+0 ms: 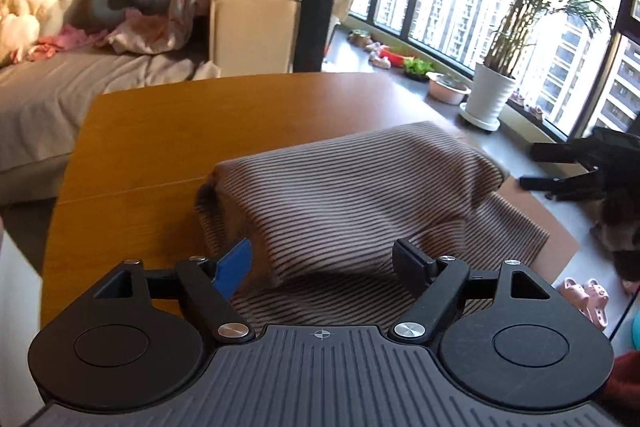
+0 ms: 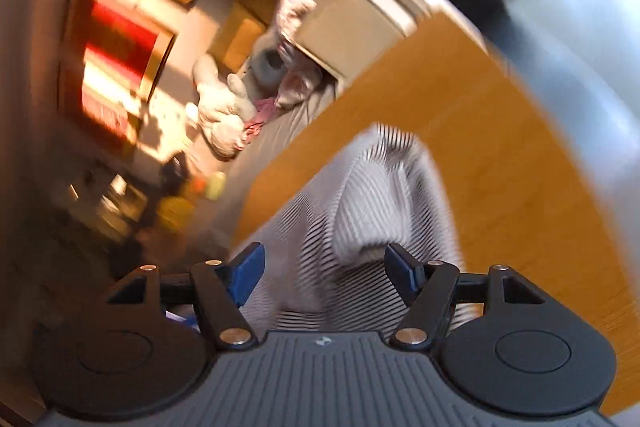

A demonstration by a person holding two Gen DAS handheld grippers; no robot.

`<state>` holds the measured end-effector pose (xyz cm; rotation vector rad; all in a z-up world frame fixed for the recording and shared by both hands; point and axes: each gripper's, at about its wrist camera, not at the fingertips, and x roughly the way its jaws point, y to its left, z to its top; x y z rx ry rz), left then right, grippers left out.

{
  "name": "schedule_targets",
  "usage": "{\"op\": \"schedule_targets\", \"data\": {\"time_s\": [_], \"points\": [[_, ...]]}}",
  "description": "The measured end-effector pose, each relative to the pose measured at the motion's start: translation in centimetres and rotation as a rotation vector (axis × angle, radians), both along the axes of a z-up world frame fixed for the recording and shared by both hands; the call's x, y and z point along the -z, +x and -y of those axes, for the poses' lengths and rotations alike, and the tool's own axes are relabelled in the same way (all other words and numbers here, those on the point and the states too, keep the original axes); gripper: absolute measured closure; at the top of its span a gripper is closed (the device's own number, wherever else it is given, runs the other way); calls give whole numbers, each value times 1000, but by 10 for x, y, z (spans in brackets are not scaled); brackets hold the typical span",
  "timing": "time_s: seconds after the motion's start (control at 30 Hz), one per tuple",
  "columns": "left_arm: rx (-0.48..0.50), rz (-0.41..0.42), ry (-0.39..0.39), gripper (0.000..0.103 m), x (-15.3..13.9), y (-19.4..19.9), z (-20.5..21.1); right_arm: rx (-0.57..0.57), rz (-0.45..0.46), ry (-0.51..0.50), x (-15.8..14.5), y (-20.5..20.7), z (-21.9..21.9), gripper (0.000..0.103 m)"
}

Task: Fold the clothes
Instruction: 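Lift and fold the held edge over the sweater with the right gripper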

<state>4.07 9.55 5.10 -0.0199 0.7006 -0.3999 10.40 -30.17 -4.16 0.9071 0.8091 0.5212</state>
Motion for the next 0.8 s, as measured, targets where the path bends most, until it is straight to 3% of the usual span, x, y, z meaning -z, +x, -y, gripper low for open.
{"op": "schedule_targets", "data": {"time_s": [0.07,0.13,0.17,0.23,0.3,0.37,0.4,0.47,0.53,0.67,0.7,0.8], "points": [[25,3,-4,13,3,5,12,8,-97,101,19,17,-9,36],[49,5,2,10,9,13,23,23,-97,69,23,33,-20,46],[53,1,12,10,14,18,28,27,-53,2,17,39,-26,46],[49,-22,23,10,25,28,30,3,174,-236,-10,31,-47,54],[41,-45,28,11,36,36,30,-23,408,-479,-38,21,-68,54],[43,-39,35,11,41,37,29,-140,570,-689,-52,0,-90,53],[49,-35,41,11,41,35,28,-183,584,-786,-52,-8,-97,53],[59,-28,54,11,40,31,28,-208,500,-881,-40,-11,-95,49],[57,-27,47,10,36,26,26,-157,370,-860,-27,-6,-75,42],[23,-28,23,8,26,18,14,15,166,-528,-15,11,-19,34],[4,-30,15,8,23,16,10,42,133,-434,-10,12,-8,34],[-53,-49,-13,8,22,22,0,59,116,-290,-5,14,4,34]]}}
